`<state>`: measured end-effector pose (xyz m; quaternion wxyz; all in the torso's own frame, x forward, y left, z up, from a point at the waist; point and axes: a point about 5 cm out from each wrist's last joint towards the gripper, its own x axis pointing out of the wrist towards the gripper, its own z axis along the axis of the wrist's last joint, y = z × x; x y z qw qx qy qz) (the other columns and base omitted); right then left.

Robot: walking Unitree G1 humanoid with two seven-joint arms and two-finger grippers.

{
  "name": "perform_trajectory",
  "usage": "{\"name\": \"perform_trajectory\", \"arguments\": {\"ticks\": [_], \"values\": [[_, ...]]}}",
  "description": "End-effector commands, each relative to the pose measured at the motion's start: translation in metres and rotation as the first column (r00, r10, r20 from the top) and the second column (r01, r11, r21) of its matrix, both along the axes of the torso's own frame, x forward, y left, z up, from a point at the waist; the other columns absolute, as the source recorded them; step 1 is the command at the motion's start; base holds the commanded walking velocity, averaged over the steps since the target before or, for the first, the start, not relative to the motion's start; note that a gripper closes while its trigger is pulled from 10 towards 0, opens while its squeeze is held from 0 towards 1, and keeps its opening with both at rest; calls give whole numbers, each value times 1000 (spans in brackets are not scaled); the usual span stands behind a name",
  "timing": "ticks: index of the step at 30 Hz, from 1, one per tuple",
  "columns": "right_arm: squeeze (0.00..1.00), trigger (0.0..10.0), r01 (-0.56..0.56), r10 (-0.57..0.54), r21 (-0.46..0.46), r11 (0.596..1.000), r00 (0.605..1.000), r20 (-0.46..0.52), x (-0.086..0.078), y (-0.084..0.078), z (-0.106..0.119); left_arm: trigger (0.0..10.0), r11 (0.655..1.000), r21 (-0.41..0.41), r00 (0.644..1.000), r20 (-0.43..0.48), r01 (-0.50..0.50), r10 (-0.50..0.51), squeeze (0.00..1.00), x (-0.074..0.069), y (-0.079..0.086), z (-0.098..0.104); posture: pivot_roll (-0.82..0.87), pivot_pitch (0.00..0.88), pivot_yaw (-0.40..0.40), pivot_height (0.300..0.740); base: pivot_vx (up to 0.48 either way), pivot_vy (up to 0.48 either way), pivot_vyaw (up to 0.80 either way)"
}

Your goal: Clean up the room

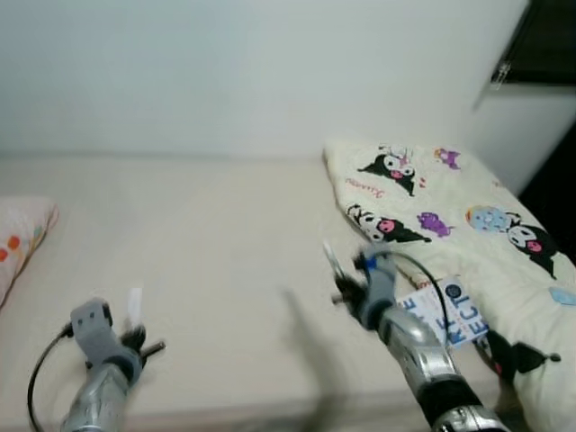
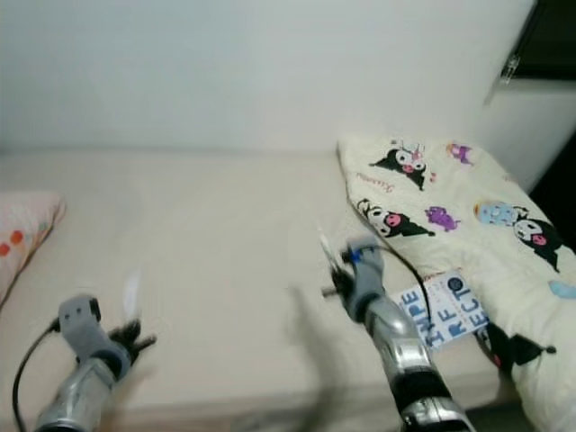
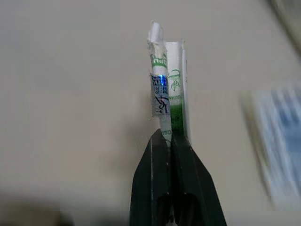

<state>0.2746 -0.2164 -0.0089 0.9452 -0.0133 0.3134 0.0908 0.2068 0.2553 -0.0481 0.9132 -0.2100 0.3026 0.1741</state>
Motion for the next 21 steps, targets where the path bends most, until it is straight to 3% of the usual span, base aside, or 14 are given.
{"name": "perform_trajectory", "arguments": {"ticks": [1, 2, 3, 4, 5, 6, 8, 9, 10, 11, 15, 19, 20, 21], "values": [[0, 0, 10, -10, -7, 1000, 1000, -22, -4, -2, -5, 10000, 1000, -14, 999, -33, -27, 26, 0, -6, -4, -7, 62, 0, -88, 735, 0, 0, 0], [0, 0, 10, -10, -7, 1000, 1000, -22, -4, -2, -5, 10000, 1000, -14, 999, -33, -27, 26, 0, -6, -4, -7, 62, 0, -88, 735, 0, 0, 0], [0, 0, 27, -27, -6, 1000, 997, -68, -15, -5, -14, 10000, 998, -15, 993, -107, -56, 54, 0, -23, -4, -17, 63, 0, -84, 740, 0, 0, 0], [0, 0, 27, -27, -6, 1000, 997, -68, -15, -5, -14, 10000, 998, -15, 993, -107, -56, 54, 0, -23, -4, -17, 63, 0, -84, 740, 0, 0, 0], [0, 0, 50, -51, -7, 999, 992, -112, -25, -7, -22, 10000, 997, -9, 981, -179, -75, 72, 0, -40, -5, -27, 61, 0, -80, 740, 0, 0, 0], [0, 0, 50, -51, -7, 999, 992, -112, -25, -7, -22, 10000, 997, -9, 981, -179, -75, 72, 0, -40, -5, -27, 61, 0, -80, 740, 0, 0, 0], [0, 0, 92, -89, 6, 996, 974, -208, -47, -7, -40, 10000, 998, 18, 941, -333, -62, 64, 0, -72, -11, -44, 73, 0, -88, 740, 0, 0, 0], [0, 5294, 80, -77, -1, 997, 964, -255, -57, -4, -48, 10000, 998, 26, 927, -371, -52, 58, 0, -80, -14, -48, 75, 0, -88, 740, 0, 0, 0], [0, 5294, 65, -65, -8, 998, 957, -283, -63, -1, -53, 10000, 999, 30, 920, -389, -45, 53, 0, -84, -16, -50, 75, 0, -88, 740, 0, 0, 0], [0, 10000, 43, -49, -24, 999, 950, -309, -69, 1, -57, 10000, 999, 31, 919, -392, -27, 37, 0, -82, -19, -50, 83, 0, -92, 740, 0, 0, 0], [0, 10000, 51, -62, -42, 998, 947, -315, -74, 2, -60, 10000, 998, 54, 921, -389, 43, -18, 0, -73, -26, -49, 90, 0, -96, 740, 0, 0, 0], [0, 10000, 39, -54, -54, 998, 948, -315, -78, 6, -63, 10000, 988, 76, 911, -402, 136, -95, 0, -63, -33, -47, 91, 0, -96, 740, -83, 0, 800], [0, 10000, 36, -52, -56, 998, 947, -316, -79, 7, -64, 10000, 978, 91, 899, -417, 188, -134, 0, -61, -36, -47, 89, 0, -96, 740, -390, 0, 800], [0, 10000, 38, -52, -49, 998, 947, -316, -79, 9, -64, 10000, 934, 154, 857, -467, 324, -220, 0, -59, -38, -47, 89, 0, -95, 740, -382, 0, 800]]}}
